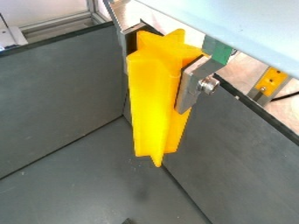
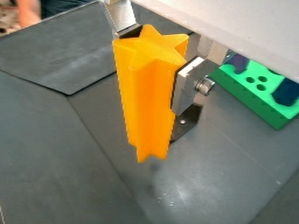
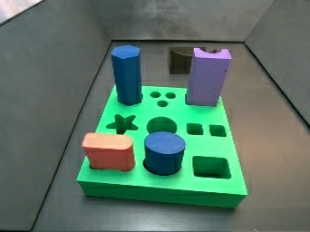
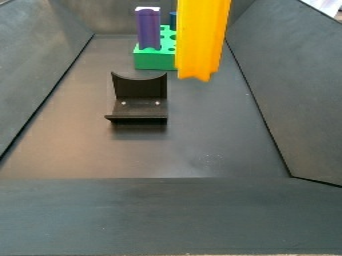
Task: Pick up the star object. Move up. Move to above the board. Insert the star object.
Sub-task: Move to above the board.
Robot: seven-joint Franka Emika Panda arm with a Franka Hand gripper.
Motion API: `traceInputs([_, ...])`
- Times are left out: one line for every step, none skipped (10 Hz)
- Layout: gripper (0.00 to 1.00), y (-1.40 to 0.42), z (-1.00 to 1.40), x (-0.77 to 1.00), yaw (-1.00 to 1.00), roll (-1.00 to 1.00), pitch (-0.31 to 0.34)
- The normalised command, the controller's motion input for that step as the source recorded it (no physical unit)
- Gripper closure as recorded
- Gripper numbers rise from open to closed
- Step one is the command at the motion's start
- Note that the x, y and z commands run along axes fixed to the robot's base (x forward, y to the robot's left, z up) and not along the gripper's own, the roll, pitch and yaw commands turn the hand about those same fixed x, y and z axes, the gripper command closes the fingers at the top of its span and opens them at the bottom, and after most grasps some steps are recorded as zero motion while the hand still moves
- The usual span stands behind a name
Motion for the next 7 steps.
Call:
traceInputs([1.0, -1.0, 0.04, -0.04, -0.66, -0.12, 0.343])
traceInputs([1.0, -1.0, 0.05, -0.05, -0.4, -0.09, 0.21])
traceInputs([1.0, -1.0, 0.05, -0.05, -0.3, -0.09, 0.151])
traceInputs([1.0, -1.0, 0.05, -0.05, -0.13, -0.06, 0.066])
traceInputs([1.0, -1.0, 0.05, -0.05, -0.06, -0.04, 0.031])
traceInputs([1.0, -1.0, 0.05, -0.06, -0.03, -0.02, 0.016])
traceInputs([1.0, -1.0, 0.06, -0.06, -0.02, -0.03, 0.015])
